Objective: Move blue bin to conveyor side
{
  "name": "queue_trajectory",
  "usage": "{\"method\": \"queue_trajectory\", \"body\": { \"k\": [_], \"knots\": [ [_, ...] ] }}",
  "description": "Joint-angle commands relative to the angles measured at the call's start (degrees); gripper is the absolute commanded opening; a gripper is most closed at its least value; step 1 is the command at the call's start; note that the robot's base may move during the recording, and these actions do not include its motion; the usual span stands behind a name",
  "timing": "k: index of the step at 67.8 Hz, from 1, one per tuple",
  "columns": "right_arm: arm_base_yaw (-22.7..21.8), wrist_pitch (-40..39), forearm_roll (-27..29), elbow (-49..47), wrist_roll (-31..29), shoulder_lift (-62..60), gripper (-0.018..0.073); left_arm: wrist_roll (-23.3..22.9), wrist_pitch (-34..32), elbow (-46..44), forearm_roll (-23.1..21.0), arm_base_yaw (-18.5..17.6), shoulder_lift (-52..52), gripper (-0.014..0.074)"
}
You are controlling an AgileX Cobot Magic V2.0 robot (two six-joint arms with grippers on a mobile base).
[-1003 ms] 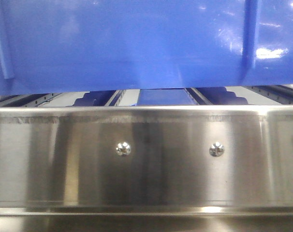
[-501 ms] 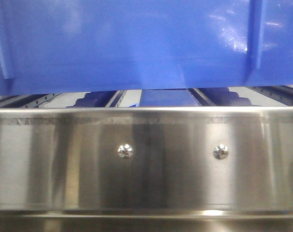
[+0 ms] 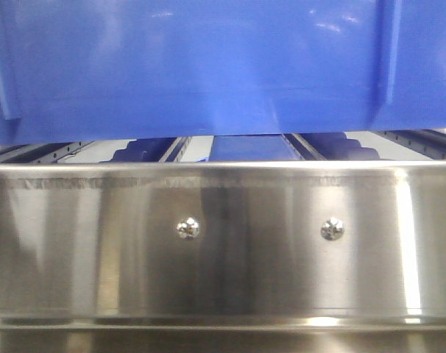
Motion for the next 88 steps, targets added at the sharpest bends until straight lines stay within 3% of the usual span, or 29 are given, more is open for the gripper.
{"method": "queue_trajectory", "body": {
  "k": [1,10,19,28,42,49,66,88],
  "knots": [
    [-0.1,1.7,0.0,-3.1,-0.2,3.3,0.0559,0.0,4.1,-3.7,-0.7,-2.3,4.0,0.0486],
    [2.5,6.0,0.0,-9.8,-0.4,9.9,0.0559,0.0,14.2,-12.5,-0.7,-5.0,12.1,0.0486],
    [5.7,13.0,0.0,-18.2,-0.7,18.4,0.0559,-0.3,23.9,-22.8,-0.7,-5.2,19.9,0.0486],
    [7.1,24.8,-0.1,-29.5,-0.8,29.5,0.0559,-3.1,33.2,-33.1,-0.7,-5.0,28.5,0.0486],
    [7.1,43.9,-0.8,-46.8,-0.8,45.6,0.0559,-4.5,39.8,-42.7,-0.9,-4.9,38.7,0.0486],
    [7.1,49.1,-2.2,-52.9,-0.7,50.8,0.0559,-4.7,39.8,-46.0,-1.5,-3.7,43.0,0.0486],
    [7.1,49.1,-5.5,-57.2,2.8,58.5,0.0559,-4.6,39.8,-47.1,-4.9,1.1,48.3,0.0486],
    [7.1,49.1,-5.5,-57.2,5.3,64.6,0.0559,-3.0,39.8,-46.9,-3.0,1.3,53.5,0.0486]
  ]
}}
